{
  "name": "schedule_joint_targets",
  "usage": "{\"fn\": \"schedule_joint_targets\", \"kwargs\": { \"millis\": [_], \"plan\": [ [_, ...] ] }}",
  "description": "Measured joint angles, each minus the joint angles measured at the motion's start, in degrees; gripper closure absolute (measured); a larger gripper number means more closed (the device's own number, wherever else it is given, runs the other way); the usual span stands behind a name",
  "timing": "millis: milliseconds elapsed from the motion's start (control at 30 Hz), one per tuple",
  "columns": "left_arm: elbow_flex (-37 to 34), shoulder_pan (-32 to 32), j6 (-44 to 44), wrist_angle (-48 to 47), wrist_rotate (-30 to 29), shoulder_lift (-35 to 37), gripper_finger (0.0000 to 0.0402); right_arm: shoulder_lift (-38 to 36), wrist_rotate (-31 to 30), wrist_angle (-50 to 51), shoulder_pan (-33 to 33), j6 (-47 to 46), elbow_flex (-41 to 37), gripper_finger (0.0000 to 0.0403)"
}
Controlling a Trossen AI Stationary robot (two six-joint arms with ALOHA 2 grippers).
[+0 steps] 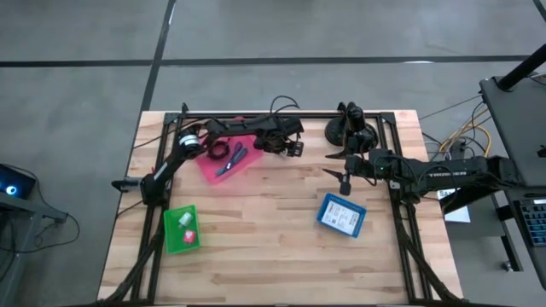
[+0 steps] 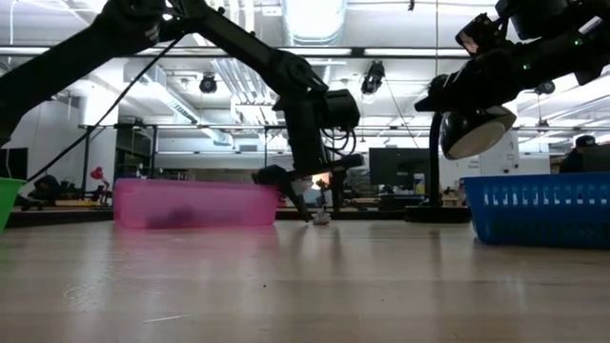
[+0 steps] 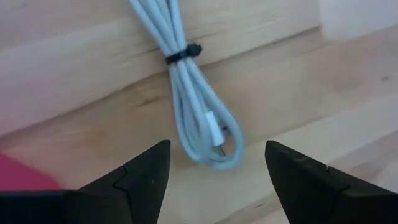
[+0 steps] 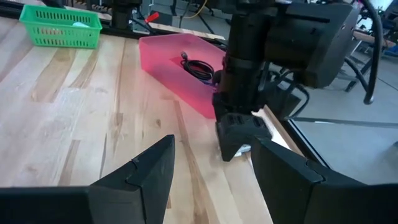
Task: Pick and place items into bin
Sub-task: Put the white charger cable into the red bin
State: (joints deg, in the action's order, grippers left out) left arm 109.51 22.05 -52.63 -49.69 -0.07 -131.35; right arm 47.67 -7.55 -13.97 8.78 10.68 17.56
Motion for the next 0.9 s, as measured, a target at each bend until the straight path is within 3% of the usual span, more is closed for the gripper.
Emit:
{"fn": "schedule_joint_targets", "kwargs": {
  "millis": [500, 633, 900],
  "plan": [
    [0.0, 0.2, -1.3, 0.5, -0.4, 0.0, 0.0167, -0.3, 0.0, 0.1, 0.0, -0.2, 0.0, 0.0204],
    [-0.1, 0.4, -2.1, 0.2, -0.7, 0.0, 0.0215, -0.3, 0.0, 0.1, 0.0, -0.2, 0.0, 0.0204],
    [-0.4, 0.6, 0.4, 1.1, -0.7, 0.0, 0.0357, -0.3, 0.0, 0.1, 0.0, 0.0, 0.0, 0.0204]
  ]
}}
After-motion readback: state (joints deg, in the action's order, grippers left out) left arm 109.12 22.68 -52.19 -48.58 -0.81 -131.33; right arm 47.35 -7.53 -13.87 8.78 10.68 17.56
